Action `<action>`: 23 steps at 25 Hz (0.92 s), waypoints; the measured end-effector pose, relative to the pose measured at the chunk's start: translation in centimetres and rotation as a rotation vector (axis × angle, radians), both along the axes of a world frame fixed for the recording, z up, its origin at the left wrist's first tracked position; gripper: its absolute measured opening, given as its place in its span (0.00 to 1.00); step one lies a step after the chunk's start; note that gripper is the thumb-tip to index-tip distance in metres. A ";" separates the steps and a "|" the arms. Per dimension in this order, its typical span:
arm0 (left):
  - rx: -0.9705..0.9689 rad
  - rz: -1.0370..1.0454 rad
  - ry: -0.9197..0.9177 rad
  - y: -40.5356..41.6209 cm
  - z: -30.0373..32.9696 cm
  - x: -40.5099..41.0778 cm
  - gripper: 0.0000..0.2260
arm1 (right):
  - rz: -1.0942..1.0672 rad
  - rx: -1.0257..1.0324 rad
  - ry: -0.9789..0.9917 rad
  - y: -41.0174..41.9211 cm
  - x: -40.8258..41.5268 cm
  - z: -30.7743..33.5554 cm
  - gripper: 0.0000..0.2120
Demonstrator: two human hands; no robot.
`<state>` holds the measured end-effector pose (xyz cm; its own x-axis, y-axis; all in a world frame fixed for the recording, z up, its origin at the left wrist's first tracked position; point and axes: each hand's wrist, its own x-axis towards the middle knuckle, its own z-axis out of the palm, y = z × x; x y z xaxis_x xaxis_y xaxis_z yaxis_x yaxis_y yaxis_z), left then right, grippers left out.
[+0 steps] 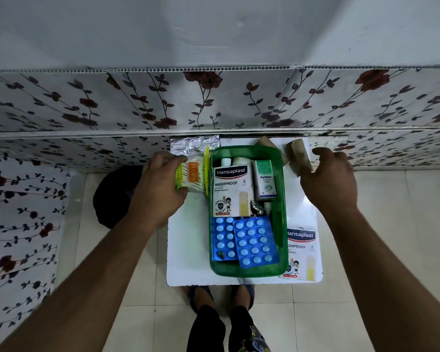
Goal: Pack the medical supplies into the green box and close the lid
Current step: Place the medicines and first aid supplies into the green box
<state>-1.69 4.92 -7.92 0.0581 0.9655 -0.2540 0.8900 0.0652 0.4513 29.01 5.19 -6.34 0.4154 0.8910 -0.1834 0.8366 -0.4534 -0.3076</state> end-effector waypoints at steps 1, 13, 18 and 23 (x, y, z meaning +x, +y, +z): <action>-0.015 -0.073 0.071 0.6 -0.6 0.0 0.33 | 0.029 -0.053 -0.011 0.5 0.2 -0.9 0.20; 0.026 -0.145 0.227 0.8 0.1 -1.8 0.33 | -0.060 -0.092 0.161 1.8 -0.1 -2.3 0.16; 0.118 0.023 0.006 -5.1 8.8 0.8 0.31 | -0.201 -0.024 0.291 -2.0 -0.2 1.6 0.15; 0.089 -0.377 0.204 -8.6 7.6 7.5 0.30 | -0.210 -0.024 0.402 -4.9 -0.9 3.8 0.11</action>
<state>5.84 -3.68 -0.31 0.3682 0.9048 -0.2139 0.9156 -0.3128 0.2527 28.13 0.33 -2.59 0.4787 0.7883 -0.3866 0.5418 -0.6117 -0.5764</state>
